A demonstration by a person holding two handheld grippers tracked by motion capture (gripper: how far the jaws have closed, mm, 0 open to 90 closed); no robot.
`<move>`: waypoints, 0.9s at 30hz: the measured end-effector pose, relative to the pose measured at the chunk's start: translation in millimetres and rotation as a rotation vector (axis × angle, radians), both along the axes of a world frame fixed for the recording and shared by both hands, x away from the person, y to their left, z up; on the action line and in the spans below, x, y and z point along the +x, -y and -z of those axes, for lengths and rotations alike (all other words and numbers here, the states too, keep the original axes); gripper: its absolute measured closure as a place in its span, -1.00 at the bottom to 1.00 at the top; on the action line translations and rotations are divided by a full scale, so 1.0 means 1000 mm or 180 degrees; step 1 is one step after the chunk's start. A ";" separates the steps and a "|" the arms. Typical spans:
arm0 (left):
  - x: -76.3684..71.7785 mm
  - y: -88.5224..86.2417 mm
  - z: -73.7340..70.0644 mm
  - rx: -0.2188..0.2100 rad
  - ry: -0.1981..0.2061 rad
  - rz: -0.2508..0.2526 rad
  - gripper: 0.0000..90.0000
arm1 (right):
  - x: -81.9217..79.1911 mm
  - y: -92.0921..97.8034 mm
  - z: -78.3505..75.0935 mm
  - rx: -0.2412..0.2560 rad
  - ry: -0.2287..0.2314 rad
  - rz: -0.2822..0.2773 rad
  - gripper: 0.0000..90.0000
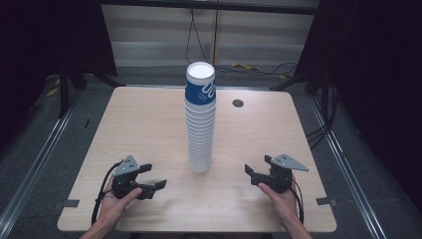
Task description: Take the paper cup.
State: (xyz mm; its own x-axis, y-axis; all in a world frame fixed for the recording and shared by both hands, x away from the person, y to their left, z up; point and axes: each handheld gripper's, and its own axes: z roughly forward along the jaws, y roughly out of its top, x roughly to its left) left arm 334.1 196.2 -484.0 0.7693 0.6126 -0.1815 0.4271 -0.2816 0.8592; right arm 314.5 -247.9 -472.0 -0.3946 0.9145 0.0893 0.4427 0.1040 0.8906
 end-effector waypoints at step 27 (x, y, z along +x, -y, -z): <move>0.003 0.001 0.001 0.0006 -0.0010 -0.0016 -0.64 | 0.006 0.001 -0.032 0.0113 -0.0029 -0.0418 -0.61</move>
State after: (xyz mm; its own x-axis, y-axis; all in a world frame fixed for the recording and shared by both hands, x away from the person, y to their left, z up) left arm 336.9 195.2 -485.4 0.7656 0.6168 -0.1829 0.4312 -0.2810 0.8574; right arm 320.1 -248.5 -440.2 -0.5098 0.8512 0.1249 0.4355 0.1301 0.8907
